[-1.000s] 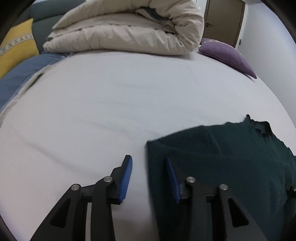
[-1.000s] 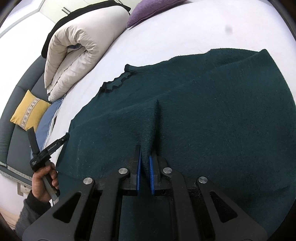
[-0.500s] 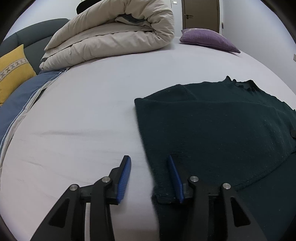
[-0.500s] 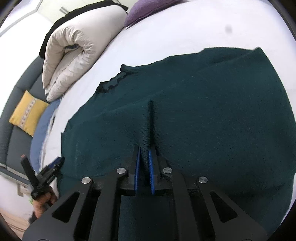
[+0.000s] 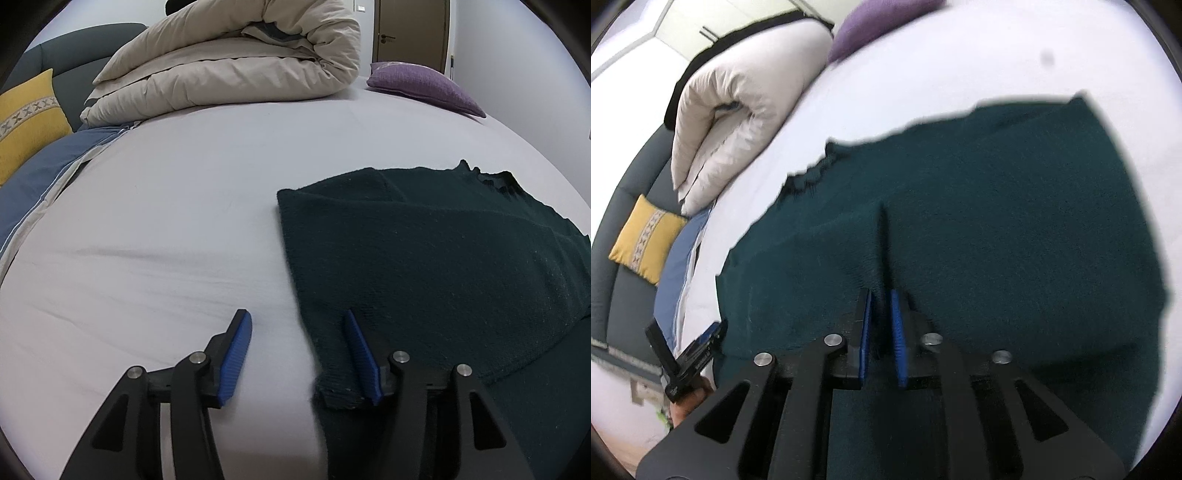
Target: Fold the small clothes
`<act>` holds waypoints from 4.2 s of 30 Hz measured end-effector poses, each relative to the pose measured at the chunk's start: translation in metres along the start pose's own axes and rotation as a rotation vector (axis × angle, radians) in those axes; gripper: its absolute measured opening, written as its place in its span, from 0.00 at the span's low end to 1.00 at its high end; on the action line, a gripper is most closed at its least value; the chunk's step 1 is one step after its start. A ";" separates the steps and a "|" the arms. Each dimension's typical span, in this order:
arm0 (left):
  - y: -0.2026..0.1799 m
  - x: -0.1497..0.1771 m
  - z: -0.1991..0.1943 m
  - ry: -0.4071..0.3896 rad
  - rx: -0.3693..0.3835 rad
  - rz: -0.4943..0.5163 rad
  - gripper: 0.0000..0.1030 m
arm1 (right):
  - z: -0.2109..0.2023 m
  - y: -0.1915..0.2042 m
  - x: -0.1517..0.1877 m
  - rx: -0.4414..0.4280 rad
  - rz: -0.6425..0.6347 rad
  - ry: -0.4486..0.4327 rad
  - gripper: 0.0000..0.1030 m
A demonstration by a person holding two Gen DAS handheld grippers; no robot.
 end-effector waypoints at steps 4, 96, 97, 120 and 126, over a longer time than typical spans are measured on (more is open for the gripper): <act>0.001 -0.002 0.001 -0.003 0.000 0.003 0.56 | -0.015 0.039 -0.011 -0.081 -0.093 -0.054 0.13; 0.065 0.194 -0.208 0.339 0.793 -0.365 0.09 | -0.243 -0.132 0.259 -0.342 0.223 0.186 0.06; 0.068 0.189 -0.211 0.322 0.817 -0.386 0.09 | -0.247 -0.125 0.254 -0.360 0.212 0.166 0.05; 0.110 0.050 -0.162 0.073 1.025 -0.813 0.00 | -0.196 -0.065 0.051 -0.549 0.356 -0.185 0.05; 0.100 0.025 -0.146 0.045 0.895 -0.703 0.00 | -0.148 -0.070 0.015 -0.515 0.376 -0.186 0.05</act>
Point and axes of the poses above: each gripper's, at about its wrist camera, not at the fingertips, and z roughly the way its jaws point, y to its left, x to its underside, the point moved 1 cm from there along z, roughly the way its jaws point, and after that the axes turned 5 degrees about -x, right-handed, at the moved point
